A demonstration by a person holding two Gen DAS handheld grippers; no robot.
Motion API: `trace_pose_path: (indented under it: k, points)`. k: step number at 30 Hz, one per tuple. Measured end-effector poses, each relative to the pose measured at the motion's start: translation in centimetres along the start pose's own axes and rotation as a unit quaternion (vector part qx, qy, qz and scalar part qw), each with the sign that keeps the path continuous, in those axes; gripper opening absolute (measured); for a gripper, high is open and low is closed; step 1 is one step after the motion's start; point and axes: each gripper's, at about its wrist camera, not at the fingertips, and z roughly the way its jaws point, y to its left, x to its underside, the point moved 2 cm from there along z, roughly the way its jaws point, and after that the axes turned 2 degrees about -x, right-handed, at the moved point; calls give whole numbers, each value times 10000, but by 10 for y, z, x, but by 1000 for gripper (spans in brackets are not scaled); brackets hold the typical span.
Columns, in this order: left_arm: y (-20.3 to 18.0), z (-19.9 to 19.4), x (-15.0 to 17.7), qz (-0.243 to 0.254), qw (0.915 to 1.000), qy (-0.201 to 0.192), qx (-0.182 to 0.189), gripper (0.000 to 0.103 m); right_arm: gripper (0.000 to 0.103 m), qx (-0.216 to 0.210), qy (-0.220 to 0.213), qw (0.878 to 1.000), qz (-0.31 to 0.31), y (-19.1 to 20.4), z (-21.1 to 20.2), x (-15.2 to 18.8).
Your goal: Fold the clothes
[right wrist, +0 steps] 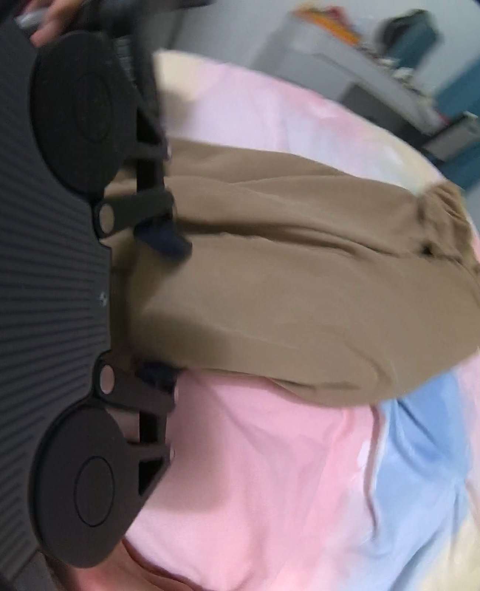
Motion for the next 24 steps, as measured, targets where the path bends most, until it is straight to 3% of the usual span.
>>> trace_pose_path:
  k: [1,2,6,12,17,24]
  points:
    - [1,-6,1,-24,10000,-77,51,7,24,112,-81,9998,-160,5,-4,2]
    - [1,-11,2,-50,9997,-194,112,6,17,201,-166,9992,-301,9,-9,4]
    - [3,-45,5,-145,9939,-937,561,5,14,-159,-853,9960,-215,9,-42,3]
    - [6,-101,10,-479,9730,-1846,1301,4,12,-876,-1665,9821,125,-2,-101,2]
    - [-13,-137,20,-291,9627,-2221,1519,4,12,-1266,-2095,9694,171,-10,-143,1]
    - [-46,-183,57,127,9553,-2488,1589,4,12,-1567,-2394,9582,-90,-9,-194,39]
